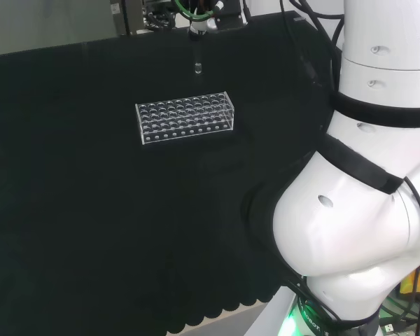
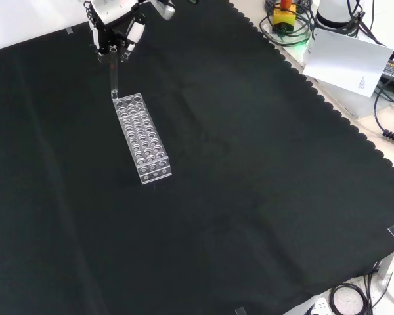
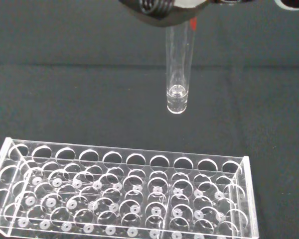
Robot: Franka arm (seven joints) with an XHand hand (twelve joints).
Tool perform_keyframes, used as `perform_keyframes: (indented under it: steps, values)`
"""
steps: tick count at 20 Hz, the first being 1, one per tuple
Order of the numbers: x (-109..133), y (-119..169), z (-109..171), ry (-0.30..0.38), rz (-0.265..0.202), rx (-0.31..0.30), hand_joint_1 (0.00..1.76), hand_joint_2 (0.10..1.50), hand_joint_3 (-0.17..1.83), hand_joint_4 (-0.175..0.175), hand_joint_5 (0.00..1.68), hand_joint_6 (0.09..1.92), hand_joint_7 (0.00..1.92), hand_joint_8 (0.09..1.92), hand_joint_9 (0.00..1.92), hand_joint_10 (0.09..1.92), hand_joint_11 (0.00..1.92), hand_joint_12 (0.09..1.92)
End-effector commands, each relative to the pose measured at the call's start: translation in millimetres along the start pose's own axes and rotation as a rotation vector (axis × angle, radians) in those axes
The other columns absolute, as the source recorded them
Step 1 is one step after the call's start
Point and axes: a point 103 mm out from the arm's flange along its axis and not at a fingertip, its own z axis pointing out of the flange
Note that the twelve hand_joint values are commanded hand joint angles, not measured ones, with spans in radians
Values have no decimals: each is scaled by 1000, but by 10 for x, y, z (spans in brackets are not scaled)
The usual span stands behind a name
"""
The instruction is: Put the test tube back in the rack.
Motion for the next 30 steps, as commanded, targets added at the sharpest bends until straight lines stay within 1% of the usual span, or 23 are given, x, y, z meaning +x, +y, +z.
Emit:
perform_keyframes:
  steps: [1, 5, 9, 20, 30]
  values:
    - [94, 12, 25, 29, -18, -1, 1239, 1016, -175, -175, 1544, 87, 1731, 510, 1647, 514, 1235, 893]
    - [191, 54, 63, 42, -34, 6, 1239, 1016, -175, -175, 1544, 87, 1731, 510, 1647, 514, 1234, 893]
    - [249, 106, 118, 36, -49, 16, 1239, 1016, -175, -175, 1544, 87, 1731, 510, 1646, 514, 1234, 894]
    - [273, 164, 301, 37, -61, 65, 1239, 1016, -175, -175, 1545, 87, 1732, 510, 1645, 515, 1234, 895]
    - [278, 247, 344, -3, -76, 113, 1239, 1016, -175, -175, 1545, 87, 1740, 512, 1647, 517, 1234, 897]
